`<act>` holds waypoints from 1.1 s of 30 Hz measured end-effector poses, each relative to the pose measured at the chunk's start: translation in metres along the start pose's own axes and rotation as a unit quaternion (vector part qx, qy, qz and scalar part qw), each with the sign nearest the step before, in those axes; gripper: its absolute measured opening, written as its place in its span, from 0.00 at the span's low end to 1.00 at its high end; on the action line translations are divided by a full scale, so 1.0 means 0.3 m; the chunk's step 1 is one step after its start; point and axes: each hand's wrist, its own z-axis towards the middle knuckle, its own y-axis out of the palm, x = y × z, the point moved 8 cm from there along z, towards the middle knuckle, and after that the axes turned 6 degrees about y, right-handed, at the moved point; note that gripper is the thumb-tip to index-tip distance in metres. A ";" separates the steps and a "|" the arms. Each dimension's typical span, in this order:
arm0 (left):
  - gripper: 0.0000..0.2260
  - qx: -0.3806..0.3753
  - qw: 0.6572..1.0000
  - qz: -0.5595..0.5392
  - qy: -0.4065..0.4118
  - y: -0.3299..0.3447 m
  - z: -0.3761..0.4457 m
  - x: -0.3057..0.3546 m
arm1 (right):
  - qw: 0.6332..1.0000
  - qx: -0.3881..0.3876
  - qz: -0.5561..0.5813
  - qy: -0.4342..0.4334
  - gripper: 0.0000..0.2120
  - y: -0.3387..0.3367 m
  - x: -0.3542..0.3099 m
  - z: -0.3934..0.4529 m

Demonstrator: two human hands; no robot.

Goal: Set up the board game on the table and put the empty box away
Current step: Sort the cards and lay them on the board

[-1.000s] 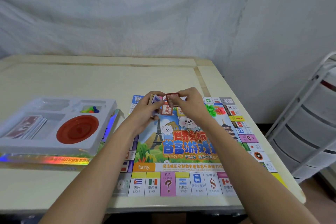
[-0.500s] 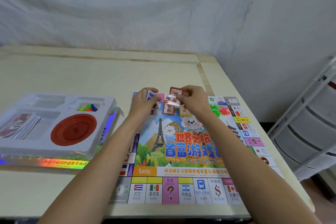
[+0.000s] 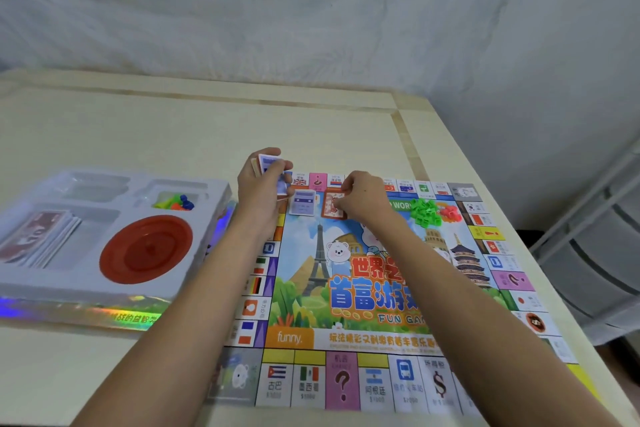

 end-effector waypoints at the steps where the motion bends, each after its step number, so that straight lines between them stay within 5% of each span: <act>1: 0.07 0.000 1.000 -0.007 -0.012 0.003 -0.004 -0.002 | 1.000 0.010 -0.020 -0.005 0.12 0.007 -0.001 0.003; 6: 0.09 -0.040 0.984 -0.108 -0.138 0.036 -0.014 -0.058 | 0.997 0.012 -0.069 -0.019 0.11 0.014 -0.024 -0.017; 12: 0.13 -0.150 0.983 -0.042 -0.098 0.133 -0.135 -0.021 | 0.974 0.111 0.160 -0.115 0.07 -0.178 -0.028 -0.161; 16: 0.17 -0.150 0.985 -0.009 -0.081 0.103 -0.131 -0.034 | 0.953 0.051 0.279 -0.104 0.12 -0.183 -0.048 -0.231; 22: 0.18 -0.177 0.980 -0.037 -0.078 0.156 -0.200 -0.035 | 0.934 -0.011 0.349 -0.083 0.09 -0.182 0.009 -0.278; 33: 0.19 -0.178 0.982 0.028 -0.056 0.176 -0.250 -0.027 | 0.916 -0.008 0.398 -0.045 0.06 -0.215 0.077 -0.323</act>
